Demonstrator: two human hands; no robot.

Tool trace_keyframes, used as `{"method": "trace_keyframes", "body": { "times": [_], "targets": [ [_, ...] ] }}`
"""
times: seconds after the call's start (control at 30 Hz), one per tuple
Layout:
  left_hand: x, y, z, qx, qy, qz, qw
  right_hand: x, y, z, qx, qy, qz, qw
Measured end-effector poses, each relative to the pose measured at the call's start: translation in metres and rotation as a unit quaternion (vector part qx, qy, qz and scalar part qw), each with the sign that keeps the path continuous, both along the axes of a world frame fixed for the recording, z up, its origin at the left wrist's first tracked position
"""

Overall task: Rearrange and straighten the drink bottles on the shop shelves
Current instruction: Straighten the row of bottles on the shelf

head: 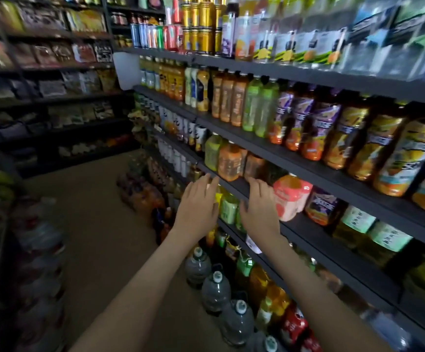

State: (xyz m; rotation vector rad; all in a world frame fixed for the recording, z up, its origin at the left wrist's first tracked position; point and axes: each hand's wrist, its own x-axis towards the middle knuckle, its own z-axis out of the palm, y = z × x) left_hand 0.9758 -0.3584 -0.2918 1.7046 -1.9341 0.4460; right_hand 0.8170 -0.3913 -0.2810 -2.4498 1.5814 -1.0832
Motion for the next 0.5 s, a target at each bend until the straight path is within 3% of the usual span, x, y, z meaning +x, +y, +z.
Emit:
{"method": "trace_keyframes", "body": {
  "times": [0.27,0.5],
  "targets": [
    [0.165,-0.143,0.015,0.008,-0.048,0.038,0.998,0.163,-0.161,0.008,0.03,0.024,-0.001,0.999],
    [0.337,-0.245,0.022,0.007,-0.024,0.082,0.996,0.343,-0.283,0.013,0.03,0.042,0.016,0.999]
  ]
}}
